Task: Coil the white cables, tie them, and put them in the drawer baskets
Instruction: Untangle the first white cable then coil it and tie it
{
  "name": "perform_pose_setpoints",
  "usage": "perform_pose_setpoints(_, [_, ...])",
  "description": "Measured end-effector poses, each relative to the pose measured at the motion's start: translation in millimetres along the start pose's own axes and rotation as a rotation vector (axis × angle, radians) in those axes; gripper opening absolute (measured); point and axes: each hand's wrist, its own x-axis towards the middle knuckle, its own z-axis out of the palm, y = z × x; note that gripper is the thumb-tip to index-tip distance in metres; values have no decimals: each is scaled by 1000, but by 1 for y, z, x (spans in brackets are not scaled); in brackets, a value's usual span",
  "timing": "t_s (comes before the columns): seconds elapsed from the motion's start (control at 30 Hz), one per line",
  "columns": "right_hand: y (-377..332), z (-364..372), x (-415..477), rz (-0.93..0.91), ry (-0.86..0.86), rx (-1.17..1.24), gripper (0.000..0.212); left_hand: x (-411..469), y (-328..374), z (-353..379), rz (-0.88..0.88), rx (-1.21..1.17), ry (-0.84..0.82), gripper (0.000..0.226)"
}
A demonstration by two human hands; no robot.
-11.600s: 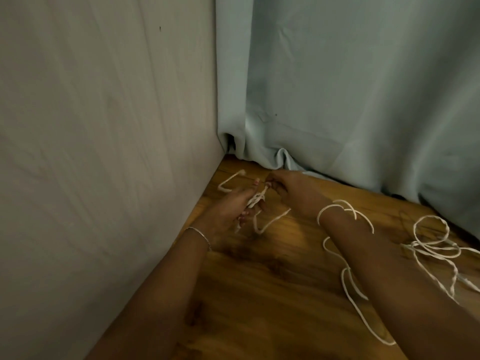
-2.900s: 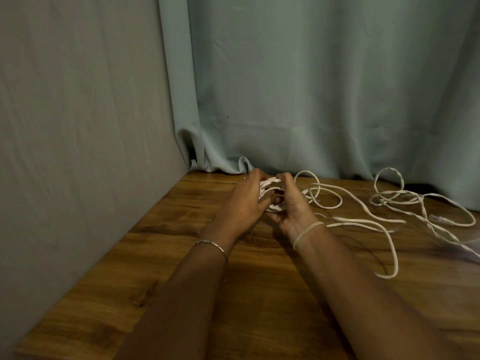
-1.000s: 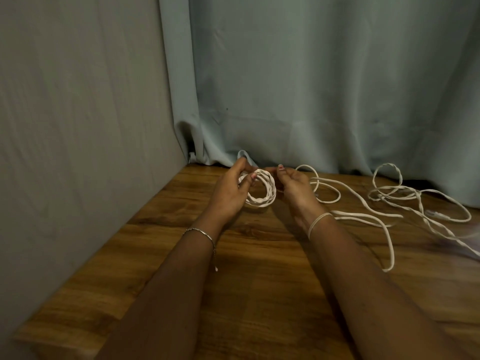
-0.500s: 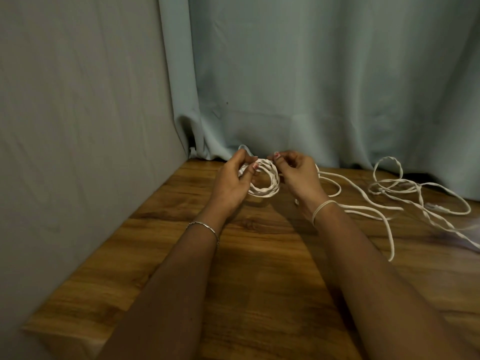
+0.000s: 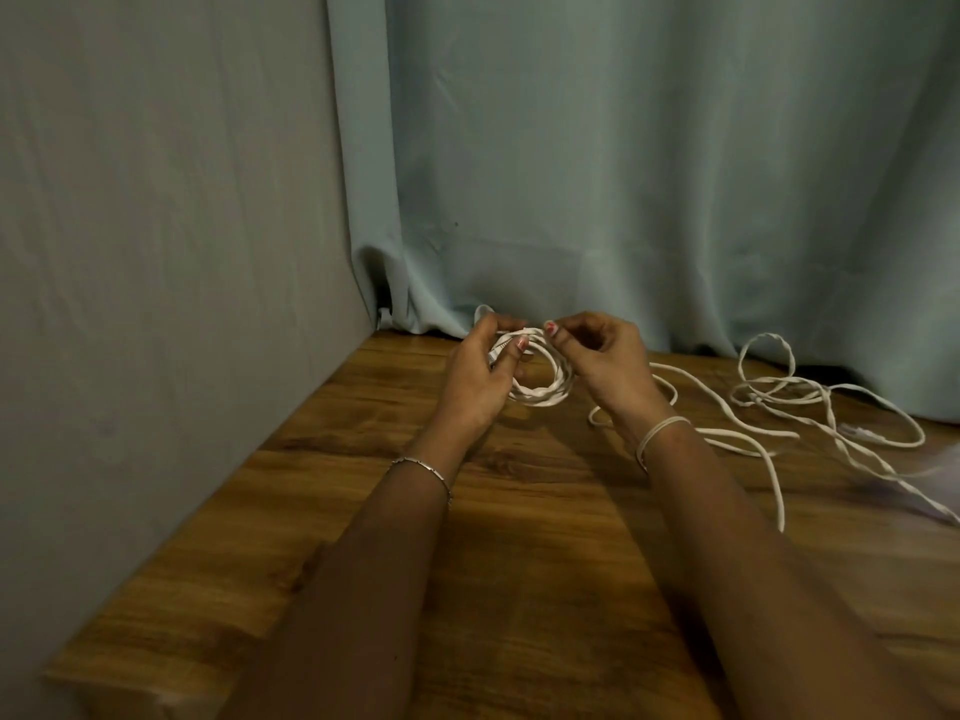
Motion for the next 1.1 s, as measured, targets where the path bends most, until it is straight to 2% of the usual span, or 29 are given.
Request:
perform_pose_setpoints(0.3, [2,-11,-13,21,15,-68,16,-3,1,9,-9,40,-55,9])
perform_pose_setpoints(0.53, [-18,-49,-29,71,70,-92,21,-16,23,32,0,-7,-84,10])
perform_pose_setpoints(0.7, [-38,-92,-44,67,269,-78,17,-37,48,54,-12,-25,-152,6])
perform_pose_setpoints(0.9, [-33,-157,-65,164,406,-25,18,-56,91,92,19,-8,-205,11])
perform_pose_setpoints(1.03, [-10,-206,-85,227,486,-116,35,-71,104,137,14,-26,-223,7])
perform_pose_setpoints(1.1, [7,-237,-99,255,549,-193,33,-82,109,165,20,-43,-231,7])
